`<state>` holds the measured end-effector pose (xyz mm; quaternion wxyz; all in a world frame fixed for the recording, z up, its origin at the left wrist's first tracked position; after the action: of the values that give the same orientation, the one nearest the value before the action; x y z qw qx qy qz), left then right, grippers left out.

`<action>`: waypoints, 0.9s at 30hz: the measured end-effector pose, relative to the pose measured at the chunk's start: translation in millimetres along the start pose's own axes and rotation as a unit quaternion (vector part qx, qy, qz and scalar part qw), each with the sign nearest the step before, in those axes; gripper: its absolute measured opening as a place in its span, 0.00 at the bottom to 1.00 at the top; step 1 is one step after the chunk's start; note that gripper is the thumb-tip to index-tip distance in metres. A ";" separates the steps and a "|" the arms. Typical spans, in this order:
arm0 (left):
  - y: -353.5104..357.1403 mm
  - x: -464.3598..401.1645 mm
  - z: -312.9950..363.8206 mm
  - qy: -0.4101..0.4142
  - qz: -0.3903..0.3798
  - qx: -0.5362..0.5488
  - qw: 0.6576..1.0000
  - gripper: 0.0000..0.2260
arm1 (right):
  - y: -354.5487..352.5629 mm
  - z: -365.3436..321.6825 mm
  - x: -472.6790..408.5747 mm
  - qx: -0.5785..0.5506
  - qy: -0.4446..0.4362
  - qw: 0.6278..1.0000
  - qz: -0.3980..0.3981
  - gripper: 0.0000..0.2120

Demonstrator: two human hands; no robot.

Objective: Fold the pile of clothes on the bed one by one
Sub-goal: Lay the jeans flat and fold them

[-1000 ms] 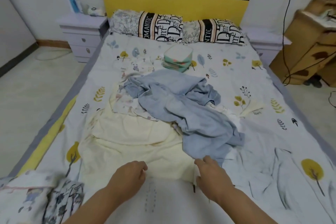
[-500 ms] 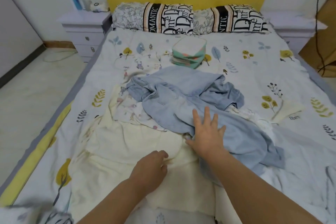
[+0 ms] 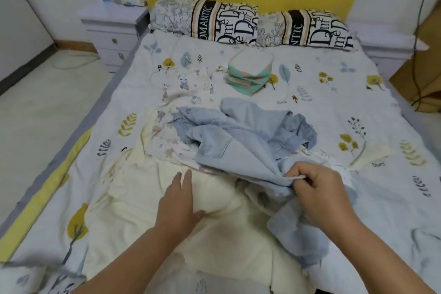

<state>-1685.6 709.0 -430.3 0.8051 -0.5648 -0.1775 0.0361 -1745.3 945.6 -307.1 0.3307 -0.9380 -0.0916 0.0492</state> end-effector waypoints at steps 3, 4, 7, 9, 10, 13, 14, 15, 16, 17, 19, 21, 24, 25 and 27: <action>-10.6 1.0 30.6 -0.009 0.017 0.043 0.999 0.53 | -44.7 -47.6 24.3 -0.090 -0.023 0.996 -0.011 0.18; -13.6 2.0 39.8 -0.009 0.021 0.051 0.998 0.52 | -58.6 -60.4 33.0 -0.112 -0.025 0.993 -0.014 0.19; -27.0 4.0 60.3 0.010 0.044 0.056 0.997 0.35 | -94.9 -88.1 58.2 -0.138 -0.031 0.990 0.003 0.21; -46.9 8.4 70.9 0.049 0.060 0.100 0.992 0.13 | -115.4 -94.4 68.5 -0.116 -0.034 0.992 0.033 0.23; -60.6 11.8 74.7 0.055 0.057 0.152 0.985 0.08 | -124.8 -92.1 70.7 -0.102 -0.026 0.993 0.048 0.23; -116.6 15.9 79.6 0.058 0.084 0.222 0.970 0.10 | -148.9 -68.6 70.9 -0.068 0.021 0.993 0.097 0.22; -140.0 17.5 82.4 0.069 0.100 0.210 0.970 0.10 | -153.0 -60.8 70.3 -0.050 0.042 0.992 0.110 0.21; -163.4 20.1 87.6 0.089 0.101 0.190 0.973 0.09 | -153.7 -55.0 70.8 -0.026 0.058 0.991 0.116 0.21; -185.1 24.5 95.1 0.113 0.092 0.167 0.975 0.08 | -151.5 -51.7 72.6 0.005 0.069 0.991 0.115 0.21; -205.7 31.7 103.7 0.138 0.076 0.149 0.976 0.07 | -146.1 -52.9 74.8 0.036 0.075 0.991 0.101 0.20; -242.5 49.8 121.2 0.175 0.054 0.132 0.974 0.07 | -128.1 -63.5 80.9 0.056 0.084 0.995 0.029 0.16; -272.9 73.5 136.9 0.198 0.054 0.128 0.970 0.06 | -106.5 -83.5 91.3 0.029 0.089 0.993 -0.067 0.26; -303.7 110.1 160.2 0.249 0.051 0.118 0.960 0.04 | -82.3 -135.0 97.8 -0.060 -0.003 0.996 -0.066 0.53; -309.4 122.3 166.9 0.264 0.045 0.110 0.957 0.04 | -77.7 -154.1 97.7 -0.075 -0.035 0.995 -0.050 0.56; -316.1 143.7 173.2 0.284 0.035 0.103 0.953 0.07 | -74.8 -182.8 95.1 -0.094 -0.069 0.993 -0.030 0.55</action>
<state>-1653.0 787.8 -51.9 0.8741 -0.4719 0.0833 -0.0797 -1634.7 910.5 -121.1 0.2351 -0.9561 -0.1469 0.0950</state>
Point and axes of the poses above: each hand's wrist, its own x-axis away from the middle knuckle, its own y-axis out of the palm, z = x × y, the point moved 3 cm from there along -x, towards the middle knuckle, and after that the axes turned 2 degrees about -x, right-handed, at the moved point
